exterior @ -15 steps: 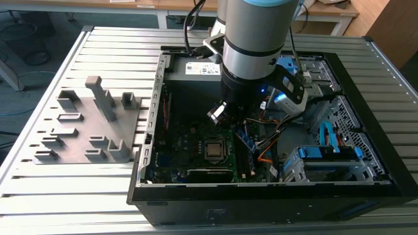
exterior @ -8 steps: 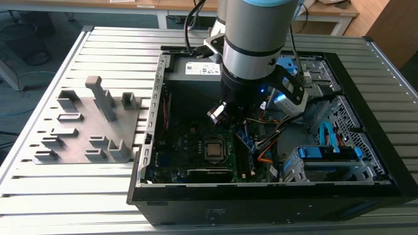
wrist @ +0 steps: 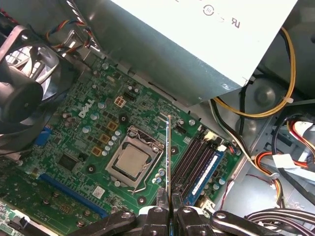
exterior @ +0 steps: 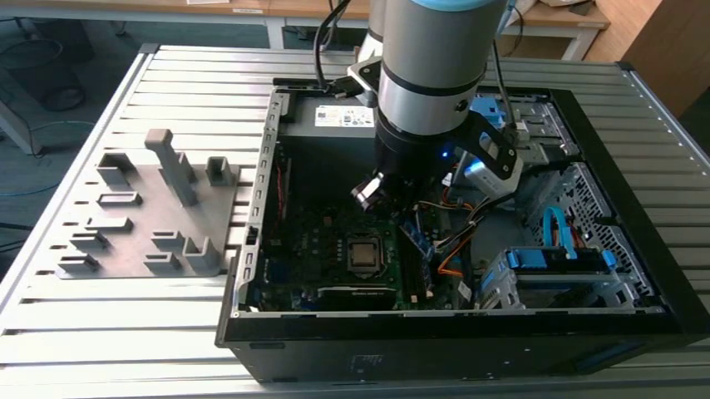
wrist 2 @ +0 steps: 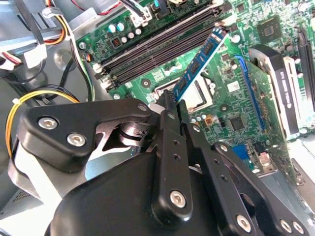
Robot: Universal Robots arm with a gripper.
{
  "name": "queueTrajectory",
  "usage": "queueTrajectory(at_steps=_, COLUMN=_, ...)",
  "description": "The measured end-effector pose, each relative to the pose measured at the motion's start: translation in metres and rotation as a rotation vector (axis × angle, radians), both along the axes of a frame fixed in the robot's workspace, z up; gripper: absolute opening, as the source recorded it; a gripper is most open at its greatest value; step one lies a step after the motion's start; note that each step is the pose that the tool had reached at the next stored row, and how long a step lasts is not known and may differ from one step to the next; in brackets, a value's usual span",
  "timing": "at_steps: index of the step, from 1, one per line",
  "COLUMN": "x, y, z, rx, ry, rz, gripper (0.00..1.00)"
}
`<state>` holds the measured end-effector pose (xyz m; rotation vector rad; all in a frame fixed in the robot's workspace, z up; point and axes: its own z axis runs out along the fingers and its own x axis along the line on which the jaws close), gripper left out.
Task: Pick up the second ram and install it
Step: 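Insert the second ram into the second slot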
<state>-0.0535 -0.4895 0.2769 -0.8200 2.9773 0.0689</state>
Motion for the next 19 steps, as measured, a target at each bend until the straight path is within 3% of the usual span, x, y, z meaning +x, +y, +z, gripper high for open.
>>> queueTrajectory(at_steps=19, x=0.0000, y=0.0000, z=-0.0002, rx=-0.0001, ry=0.0001, rz=-0.048, gripper=0.14)
